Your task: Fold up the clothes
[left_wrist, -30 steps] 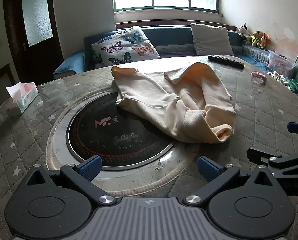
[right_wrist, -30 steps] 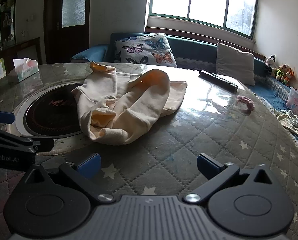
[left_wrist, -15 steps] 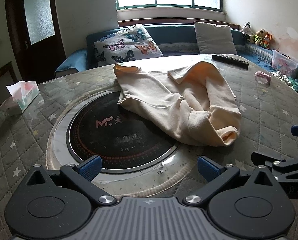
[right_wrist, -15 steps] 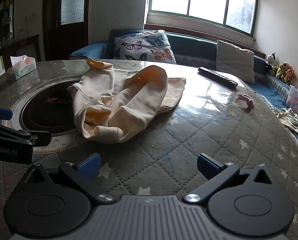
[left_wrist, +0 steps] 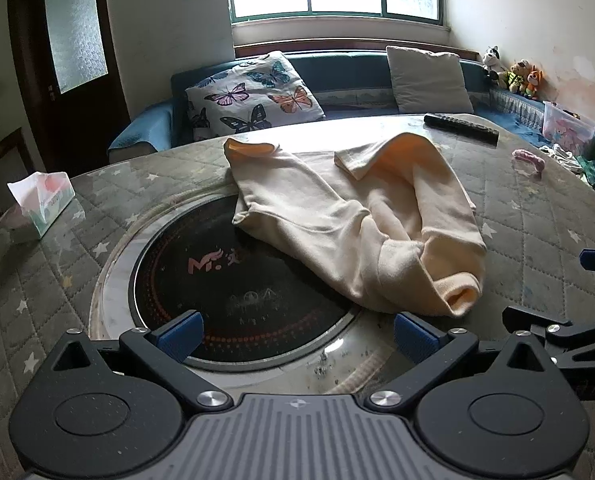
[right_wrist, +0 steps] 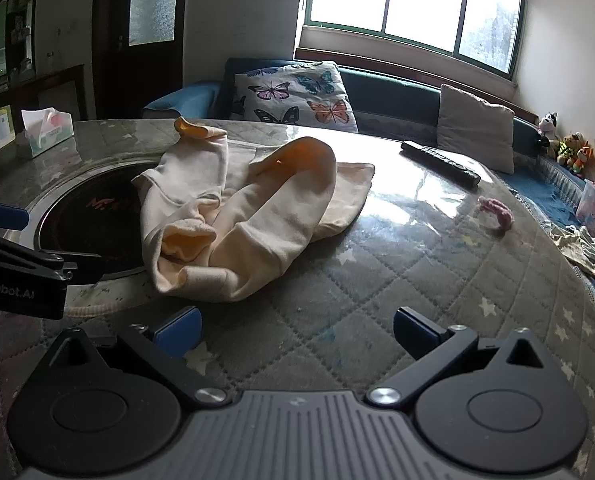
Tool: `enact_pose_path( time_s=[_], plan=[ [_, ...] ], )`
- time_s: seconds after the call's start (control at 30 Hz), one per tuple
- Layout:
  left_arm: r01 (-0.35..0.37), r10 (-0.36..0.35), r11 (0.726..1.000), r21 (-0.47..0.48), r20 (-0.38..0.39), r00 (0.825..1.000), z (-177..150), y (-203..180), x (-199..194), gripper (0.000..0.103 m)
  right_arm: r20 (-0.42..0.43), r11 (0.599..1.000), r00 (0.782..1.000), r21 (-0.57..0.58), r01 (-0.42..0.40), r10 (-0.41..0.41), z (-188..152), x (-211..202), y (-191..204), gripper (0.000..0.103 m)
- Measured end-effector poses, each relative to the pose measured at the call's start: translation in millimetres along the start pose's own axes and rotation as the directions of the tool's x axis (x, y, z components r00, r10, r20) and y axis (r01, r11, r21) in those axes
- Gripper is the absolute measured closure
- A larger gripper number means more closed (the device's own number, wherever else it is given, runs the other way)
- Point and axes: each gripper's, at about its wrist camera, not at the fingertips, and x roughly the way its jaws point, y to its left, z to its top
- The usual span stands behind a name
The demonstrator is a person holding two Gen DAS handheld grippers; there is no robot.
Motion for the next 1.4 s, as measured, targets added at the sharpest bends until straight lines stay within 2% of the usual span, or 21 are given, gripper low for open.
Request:
enact_pose_path(
  time_s=[0.33, 0.53, 0.73, 0.97, 1.2, 1.23, 1.3, 1.4],
  plan=[
    [0.012, -0.012, 1.000, -0.021, 0.018, 1.000, 21, 6, 6, 0.001, -0.004, 0.999, 1.000, 0.019, -0.027, 0.027, 8, 8, -5, 0.000],
    [0.027, -0.027, 1.000, 0.005, 0.026, 0.999, 31, -2, 11, 0.001, -0.010, 0.999, 0.999, 0.032, -0.031, 0.032, 11, 14, -10, 0.000],
    [0.049, -0.049, 0.999, 0.005, 0.001, 0.999, 44, -6, 28, 0.009, -0.009, 0.998, 0.999, 0.049, -0.035, 0.036, 22, 25, -18, 0.002],
    [0.071, -0.071, 0.997, 0.012, -0.033, 0.997, 68, -14, 60, 0.026, -0.030, 0.989, 0.997, 0.130, -0.072, 0.077, 39, 52, -35, 0.014],
    [0.119, -0.112, 0.991, 0.068, -0.103, 0.988, 70, -27, 92, 0.045, -0.038, 0.984, 0.993, 0.149, -0.102, 0.109, 55, 78, -44, 0.024],
    [0.130, -0.121, 0.989, 0.074, -0.113, 0.986, 68, -28, 94, 0.049, -0.046, 0.984, 0.993, 0.145, -0.104, 0.111, 56, 82, -43, 0.025],
    [0.153, -0.141, 0.985, 0.083, -0.132, 0.981, 65, -29, 98, 0.071, -0.063, 0.983, 0.991, 0.144, -0.111, 0.121, 56, 89, -42, 0.032],
    [0.174, -0.161, 0.982, 0.078, -0.144, 0.976, 61, -25, 99, 0.086, -0.082, 0.978, 0.984, 0.153, -0.142, 0.156, 53, 95, -42, 0.043]
  ],
)
